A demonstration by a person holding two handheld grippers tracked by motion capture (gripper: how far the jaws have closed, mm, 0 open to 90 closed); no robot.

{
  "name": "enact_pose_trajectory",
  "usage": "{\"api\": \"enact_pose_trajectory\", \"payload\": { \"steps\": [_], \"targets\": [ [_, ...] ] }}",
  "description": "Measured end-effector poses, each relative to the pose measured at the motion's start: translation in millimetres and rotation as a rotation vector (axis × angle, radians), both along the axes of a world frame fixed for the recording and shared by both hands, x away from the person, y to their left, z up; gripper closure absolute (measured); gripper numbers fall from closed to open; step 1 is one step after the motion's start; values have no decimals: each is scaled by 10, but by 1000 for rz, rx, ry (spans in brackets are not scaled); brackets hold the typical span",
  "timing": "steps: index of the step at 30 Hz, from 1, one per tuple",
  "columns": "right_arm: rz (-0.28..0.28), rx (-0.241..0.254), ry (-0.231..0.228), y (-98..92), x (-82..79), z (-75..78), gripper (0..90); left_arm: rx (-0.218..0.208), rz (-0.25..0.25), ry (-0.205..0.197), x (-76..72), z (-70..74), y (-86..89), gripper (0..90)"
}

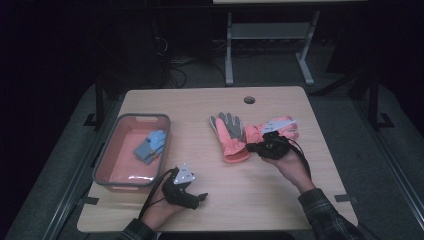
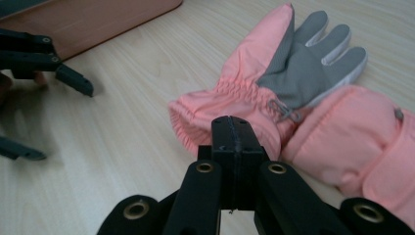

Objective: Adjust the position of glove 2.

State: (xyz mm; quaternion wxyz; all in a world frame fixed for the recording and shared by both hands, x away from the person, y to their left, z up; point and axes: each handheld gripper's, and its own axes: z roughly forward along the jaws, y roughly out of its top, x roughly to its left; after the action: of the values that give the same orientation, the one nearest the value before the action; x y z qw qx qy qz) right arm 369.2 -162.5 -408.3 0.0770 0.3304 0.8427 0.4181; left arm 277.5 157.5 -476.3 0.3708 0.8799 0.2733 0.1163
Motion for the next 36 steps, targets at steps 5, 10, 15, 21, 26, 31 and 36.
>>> {"api": "enact_pose_trajectory", "payload": {
  "steps": [5, 10, 15, 21, 26, 31, 36],
  "targets": [
    [-3, -15, -18, 146, 130, -9, 899, 1, -5, 1, -1, 1, 4, 127],
    [-11, -16, -23, 239, 275, -27, 900, 4, -39, 0, -7, 0, -2, 127],
    [-6, -13, -10, 312, 396, -73, 899, 2, -40, 3, -9, -1, -4, 127],
    [5, -56, 23, 416, 479, -209, 900, 2, -40, 4, -9, -1, -4, 127],
    [24, -59, 47, 443, 471, -274, 900, 0, -39, 5, -8, -1, -5, 127],
    [65, -63, 46, 427, 388, -292, 900, -3, -39, 3, -7, -2, -7, 128],
    [93, -61, 49, 358, 267, -283, 900, 3, -43, 2, -4, 1, -3, 127]
  ]
}}
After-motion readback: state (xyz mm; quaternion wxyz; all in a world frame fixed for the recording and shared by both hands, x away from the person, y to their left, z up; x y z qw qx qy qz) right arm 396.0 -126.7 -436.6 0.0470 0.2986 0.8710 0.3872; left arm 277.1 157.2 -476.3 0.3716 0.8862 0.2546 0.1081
